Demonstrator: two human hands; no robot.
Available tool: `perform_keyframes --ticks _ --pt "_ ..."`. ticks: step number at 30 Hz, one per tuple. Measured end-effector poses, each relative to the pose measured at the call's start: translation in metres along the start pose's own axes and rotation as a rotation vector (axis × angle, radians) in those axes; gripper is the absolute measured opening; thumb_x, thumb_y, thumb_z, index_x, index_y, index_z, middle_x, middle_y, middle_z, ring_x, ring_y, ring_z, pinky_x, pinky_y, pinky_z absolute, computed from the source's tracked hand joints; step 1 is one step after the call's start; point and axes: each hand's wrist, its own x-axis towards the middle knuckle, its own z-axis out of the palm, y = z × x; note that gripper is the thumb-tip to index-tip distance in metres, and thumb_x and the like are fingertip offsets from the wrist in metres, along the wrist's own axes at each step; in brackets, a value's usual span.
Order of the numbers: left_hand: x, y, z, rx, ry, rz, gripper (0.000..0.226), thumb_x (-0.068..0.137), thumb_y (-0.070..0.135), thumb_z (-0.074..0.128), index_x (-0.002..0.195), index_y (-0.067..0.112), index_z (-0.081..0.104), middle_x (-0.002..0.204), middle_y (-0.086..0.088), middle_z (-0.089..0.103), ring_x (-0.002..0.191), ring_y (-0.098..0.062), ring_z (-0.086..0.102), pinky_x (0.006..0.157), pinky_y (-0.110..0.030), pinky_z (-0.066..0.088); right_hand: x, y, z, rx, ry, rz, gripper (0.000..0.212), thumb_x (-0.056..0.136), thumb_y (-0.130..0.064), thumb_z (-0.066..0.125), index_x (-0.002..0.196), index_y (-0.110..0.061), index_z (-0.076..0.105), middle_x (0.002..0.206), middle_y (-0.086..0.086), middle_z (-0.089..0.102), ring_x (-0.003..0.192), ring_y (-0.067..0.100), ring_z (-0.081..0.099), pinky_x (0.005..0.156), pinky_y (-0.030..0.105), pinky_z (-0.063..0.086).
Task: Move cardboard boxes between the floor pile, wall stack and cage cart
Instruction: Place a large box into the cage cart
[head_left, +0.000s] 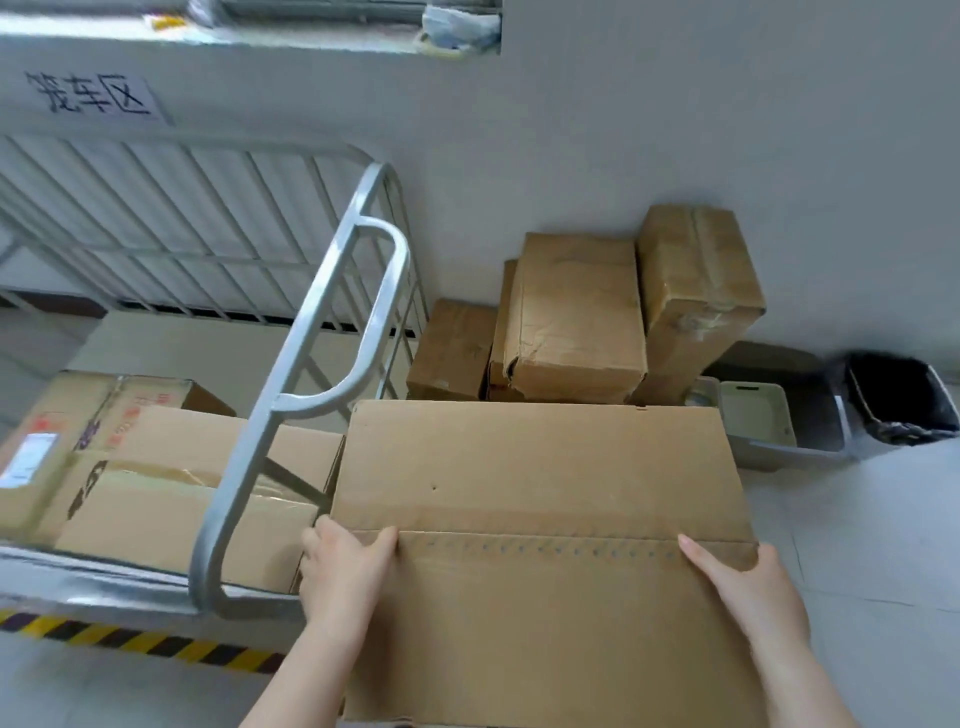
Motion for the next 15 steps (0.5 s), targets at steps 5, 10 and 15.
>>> perform_keyframes --ticks 5,10,15 --pt "-0.036 -0.034 -0.03 -0.068 0.027 0.036 0.066 0.085 0.038 0.062 0.134 0.001 0.037 0.134 -0.018 0.038 0.123 -0.038 0.041 0.097 -0.044 0.04 -0.043 0.022 -0.007 0.035 0.002 -0.007 0.073 0.061 -0.061 0.077 0.113 -0.017 0.05 0.116 0.012 0.062 0.107 0.034 0.058 0.092 0.048 0.047" --pt "-0.072 -0.075 -0.056 -0.055 0.066 0.069 0.069 0.086 0.038 0.059 0.138 0.001 0.031 0.137 -0.017 0.035 0.124 -0.037 0.039 0.097 -0.043 0.039 -0.086 0.046 -0.009 0.049 0.031 -0.031 0.102 0.042 -0.076 0.072 0.122 -0.016 0.05 0.118 0.009 0.061 0.107 0.032 0.058 0.09 0.048 0.049" --pt "-0.099 -0.11 -0.091 -0.18 0.165 0.095 0.066 0.086 0.035 0.061 0.137 0.002 0.036 0.137 -0.017 0.036 0.127 -0.036 0.036 0.101 -0.047 0.038 -0.128 0.044 -0.014 0.046 0.026 -0.131 0.075 0.058 -0.069 0.073 0.112 -0.021 0.052 0.111 0.007 0.063 0.101 0.031 0.058 0.089 0.049 0.049"
